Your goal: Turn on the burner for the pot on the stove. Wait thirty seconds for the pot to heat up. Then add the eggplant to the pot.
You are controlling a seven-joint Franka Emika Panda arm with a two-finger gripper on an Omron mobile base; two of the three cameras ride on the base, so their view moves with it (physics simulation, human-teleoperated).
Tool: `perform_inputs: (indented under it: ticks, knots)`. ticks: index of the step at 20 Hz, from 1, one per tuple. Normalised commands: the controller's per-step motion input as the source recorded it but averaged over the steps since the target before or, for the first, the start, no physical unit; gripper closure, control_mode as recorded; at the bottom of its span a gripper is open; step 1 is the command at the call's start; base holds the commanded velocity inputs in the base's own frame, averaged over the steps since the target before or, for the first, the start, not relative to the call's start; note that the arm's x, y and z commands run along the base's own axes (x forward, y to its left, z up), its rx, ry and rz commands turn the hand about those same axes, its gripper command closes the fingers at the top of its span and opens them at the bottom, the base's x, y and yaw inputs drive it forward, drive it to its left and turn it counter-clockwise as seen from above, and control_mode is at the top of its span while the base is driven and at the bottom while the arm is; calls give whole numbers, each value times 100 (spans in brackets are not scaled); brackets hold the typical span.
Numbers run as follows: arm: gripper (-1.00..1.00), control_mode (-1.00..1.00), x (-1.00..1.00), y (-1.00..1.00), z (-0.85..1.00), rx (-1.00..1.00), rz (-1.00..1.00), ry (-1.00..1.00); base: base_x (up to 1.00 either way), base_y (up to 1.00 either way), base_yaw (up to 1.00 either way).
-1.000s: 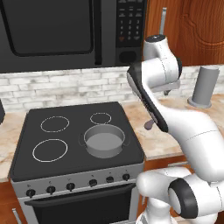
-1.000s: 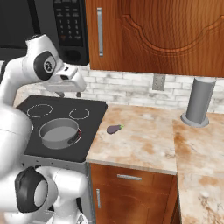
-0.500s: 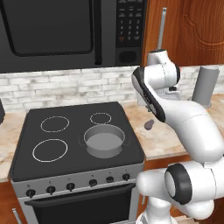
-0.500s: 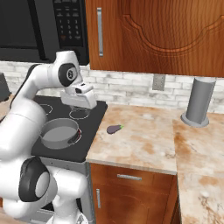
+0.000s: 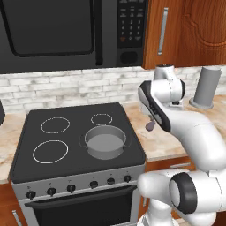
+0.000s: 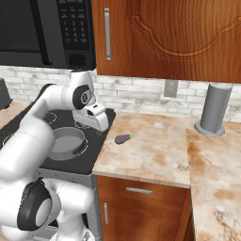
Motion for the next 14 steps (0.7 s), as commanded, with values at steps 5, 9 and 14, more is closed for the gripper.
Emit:
perform_inputs:
  ticks: [5, 9, 14]
  knots:
    - [-100, -100, 31, -12, -8, 1, -11, -3, 0, 0, 0]
    - [-100, -100, 46, -12, -20, 0, -11, 0, 0, 0, 0]
    - [-100, -100, 45, -15, -38, 0, -10, 0, 0, 0, 0]
